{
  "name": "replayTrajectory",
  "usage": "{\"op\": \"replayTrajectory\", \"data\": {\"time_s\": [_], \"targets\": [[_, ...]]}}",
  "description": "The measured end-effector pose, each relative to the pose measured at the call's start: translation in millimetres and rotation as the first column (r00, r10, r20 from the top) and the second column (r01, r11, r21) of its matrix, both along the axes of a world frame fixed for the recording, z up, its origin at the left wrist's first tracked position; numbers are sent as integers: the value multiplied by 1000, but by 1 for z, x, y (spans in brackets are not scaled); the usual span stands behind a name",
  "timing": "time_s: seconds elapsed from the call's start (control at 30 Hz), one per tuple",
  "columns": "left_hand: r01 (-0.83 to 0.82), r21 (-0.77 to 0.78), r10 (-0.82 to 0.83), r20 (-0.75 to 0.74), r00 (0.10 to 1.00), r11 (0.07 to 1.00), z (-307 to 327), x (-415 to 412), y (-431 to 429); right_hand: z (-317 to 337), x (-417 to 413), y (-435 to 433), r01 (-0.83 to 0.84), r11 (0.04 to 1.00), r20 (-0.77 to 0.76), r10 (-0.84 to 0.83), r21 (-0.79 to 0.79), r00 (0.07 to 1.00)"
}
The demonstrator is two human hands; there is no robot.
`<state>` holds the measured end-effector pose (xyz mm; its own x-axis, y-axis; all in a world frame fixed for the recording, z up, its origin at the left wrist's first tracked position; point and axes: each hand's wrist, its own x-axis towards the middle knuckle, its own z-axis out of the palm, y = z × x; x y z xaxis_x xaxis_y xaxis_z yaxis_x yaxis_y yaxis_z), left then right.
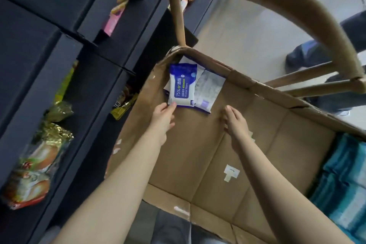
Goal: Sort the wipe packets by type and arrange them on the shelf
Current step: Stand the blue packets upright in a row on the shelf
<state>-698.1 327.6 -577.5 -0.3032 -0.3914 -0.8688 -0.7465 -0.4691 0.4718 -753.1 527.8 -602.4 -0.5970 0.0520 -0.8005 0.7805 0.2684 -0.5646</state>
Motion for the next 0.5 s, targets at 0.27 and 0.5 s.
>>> {"op": "replayTrajectory", "data": {"time_s": [0.27,0.5], "targets": [[-165,-70,164,-15,986,984,-25,-38,-6,-21,-46,-46,10,1000,-47,-9,22,999],[-182,-50,175,-122,977,982,-4,-7,-8,-9,-40,-46,68,997,-112,-71,-24,991]]}}
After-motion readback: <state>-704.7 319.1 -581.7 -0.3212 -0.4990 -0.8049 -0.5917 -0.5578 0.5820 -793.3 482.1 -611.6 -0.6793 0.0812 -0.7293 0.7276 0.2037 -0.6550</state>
